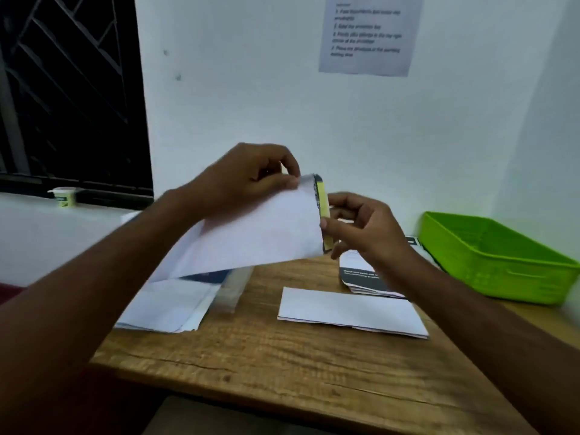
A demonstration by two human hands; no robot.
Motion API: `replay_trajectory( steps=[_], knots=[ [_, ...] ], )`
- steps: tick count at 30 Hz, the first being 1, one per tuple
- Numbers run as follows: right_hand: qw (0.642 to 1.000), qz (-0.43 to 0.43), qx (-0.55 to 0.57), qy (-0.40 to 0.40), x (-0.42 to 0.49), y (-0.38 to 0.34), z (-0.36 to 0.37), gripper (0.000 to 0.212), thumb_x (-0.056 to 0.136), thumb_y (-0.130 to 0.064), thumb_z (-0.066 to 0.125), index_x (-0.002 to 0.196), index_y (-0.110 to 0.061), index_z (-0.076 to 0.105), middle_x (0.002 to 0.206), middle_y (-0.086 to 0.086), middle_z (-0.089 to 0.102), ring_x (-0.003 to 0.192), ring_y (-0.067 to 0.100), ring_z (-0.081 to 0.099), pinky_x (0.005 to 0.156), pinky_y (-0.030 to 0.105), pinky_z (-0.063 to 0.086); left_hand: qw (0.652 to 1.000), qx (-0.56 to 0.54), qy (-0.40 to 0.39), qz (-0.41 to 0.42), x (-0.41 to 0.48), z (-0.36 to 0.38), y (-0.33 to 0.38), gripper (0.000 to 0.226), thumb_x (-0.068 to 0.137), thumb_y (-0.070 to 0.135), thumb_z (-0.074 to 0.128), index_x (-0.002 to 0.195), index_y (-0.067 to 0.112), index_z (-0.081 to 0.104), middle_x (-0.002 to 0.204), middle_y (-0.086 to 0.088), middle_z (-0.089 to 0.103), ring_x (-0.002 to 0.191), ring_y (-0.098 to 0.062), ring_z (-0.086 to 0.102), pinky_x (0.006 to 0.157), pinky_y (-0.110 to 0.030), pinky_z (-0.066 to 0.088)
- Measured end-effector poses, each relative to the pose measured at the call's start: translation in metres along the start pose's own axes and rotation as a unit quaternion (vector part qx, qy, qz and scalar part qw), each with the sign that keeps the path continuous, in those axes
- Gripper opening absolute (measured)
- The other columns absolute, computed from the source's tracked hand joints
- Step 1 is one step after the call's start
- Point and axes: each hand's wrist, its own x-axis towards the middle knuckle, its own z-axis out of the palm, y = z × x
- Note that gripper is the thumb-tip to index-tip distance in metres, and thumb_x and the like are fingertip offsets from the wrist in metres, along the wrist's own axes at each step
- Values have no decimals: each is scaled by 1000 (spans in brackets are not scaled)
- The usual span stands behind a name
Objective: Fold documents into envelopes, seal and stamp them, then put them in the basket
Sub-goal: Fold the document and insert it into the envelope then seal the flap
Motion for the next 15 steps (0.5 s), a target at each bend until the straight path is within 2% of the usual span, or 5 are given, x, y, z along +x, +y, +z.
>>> replay_trajectory(
  steps=[4,7,9,13,15],
  knots=[
    [994,104,13,-5,-3,28,-24,23,90,-4,63,113,-10,66,90,4,74,67,13,67,52,27,54,997,26,-73,1,21,42,-4,10,94,28,57,98,21,64,62,13,53,57,2,49,53,-11,31],
    [992,122,-25,5,-9,47,-38,20,90,-6,64,108,-13,70,95,3,76,71,17,68,55,26,54,993,50,-106,-7,29,74,-11,14,96,32,52,102,24,63,66,7,59,60,-2,50,56,-16,32],
    [990,125,-52,29,-10,55,-46,18,89,-7,67,104,-16,71,94,5,76,70,19,68,57,28,55,991,85,-99,-11,29,94,-17,21,98,35,47,105,27,65,79,8,67,68,-3,55,62,-24,35],
    [985,129,-83,73,-11,73,-61,19,88,-3,69,105,-10,72,92,13,75,63,20,66,51,28,54,991,114,-73,-16,23,124,-29,61,83,72,36,115,30,65,105,8,70,93,-12,63,77,-30,44],
    [984,127,-77,99,-12,79,-66,18,86,1,68,98,-12,73,81,6,75,57,16,65,46,26,53,980,169,-102,3,15,134,-33,88,68,87,40,131,26,52,119,5,64,103,-16,58,88,-35,41]
  ],
)
